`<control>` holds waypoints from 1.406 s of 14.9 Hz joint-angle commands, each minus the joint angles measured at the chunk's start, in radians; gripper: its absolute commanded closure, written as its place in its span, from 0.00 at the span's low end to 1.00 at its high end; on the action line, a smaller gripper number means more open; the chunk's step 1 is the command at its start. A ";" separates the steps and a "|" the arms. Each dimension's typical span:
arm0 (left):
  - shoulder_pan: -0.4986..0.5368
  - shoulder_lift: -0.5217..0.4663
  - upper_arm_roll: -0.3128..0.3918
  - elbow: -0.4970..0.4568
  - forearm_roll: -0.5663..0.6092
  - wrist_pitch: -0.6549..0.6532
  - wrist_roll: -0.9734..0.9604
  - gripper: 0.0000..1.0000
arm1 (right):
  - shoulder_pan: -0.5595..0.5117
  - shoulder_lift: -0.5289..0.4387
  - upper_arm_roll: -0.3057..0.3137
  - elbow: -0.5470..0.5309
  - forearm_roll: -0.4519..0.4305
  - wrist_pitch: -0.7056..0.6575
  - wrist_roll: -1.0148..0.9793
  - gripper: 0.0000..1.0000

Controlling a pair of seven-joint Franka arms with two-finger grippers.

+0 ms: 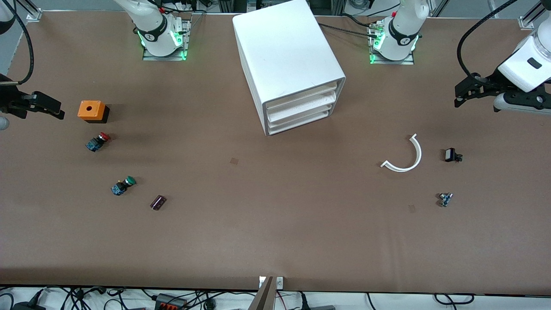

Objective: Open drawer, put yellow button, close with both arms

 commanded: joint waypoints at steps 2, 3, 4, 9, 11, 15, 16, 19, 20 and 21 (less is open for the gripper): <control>-0.043 -0.010 0.048 -0.020 0.007 0.017 0.018 0.00 | -0.004 -0.022 0.000 -0.017 -0.001 -0.004 -0.006 0.00; -0.043 -0.007 0.048 -0.018 0.007 0.017 0.020 0.00 | -0.004 -0.021 0.000 -0.017 -0.002 -0.003 -0.006 0.00; -0.041 -0.004 0.047 -0.018 0.007 0.011 0.020 0.00 | -0.004 -0.016 -0.001 -0.016 -0.002 0.000 -0.006 0.00; -0.040 -0.001 0.040 -0.008 0.007 0.004 0.018 0.00 | -0.001 -0.012 0.002 -0.014 -0.010 0.010 -0.007 0.00; -0.040 -0.001 0.040 -0.008 0.007 0.002 0.020 0.00 | -0.002 -0.006 0.003 -0.016 -0.004 0.013 -0.007 0.00; -0.040 -0.001 0.039 0.000 0.010 -0.021 0.020 0.00 | -0.001 0.002 0.002 -0.014 -0.010 0.022 -0.007 0.00; -0.040 0.000 0.039 0.000 0.010 -0.024 0.020 0.00 | -0.001 0.002 0.003 -0.015 -0.010 0.020 -0.007 0.00; -0.038 0.000 0.039 0.001 0.010 -0.025 0.020 0.00 | -0.002 0.002 0.003 -0.016 -0.010 0.022 -0.007 0.00; -0.040 0.000 0.037 0.001 0.010 -0.025 0.020 0.00 | -0.001 0.002 0.003 -0.016 -0.010 0.022 -0.007 0.00; -0.040 0.000 0.037 0.001 0.010 -0.025 0.018 0.00 | -0.002 0.004 0.003 -0.016 -0.010 0.022 -0.007 0.00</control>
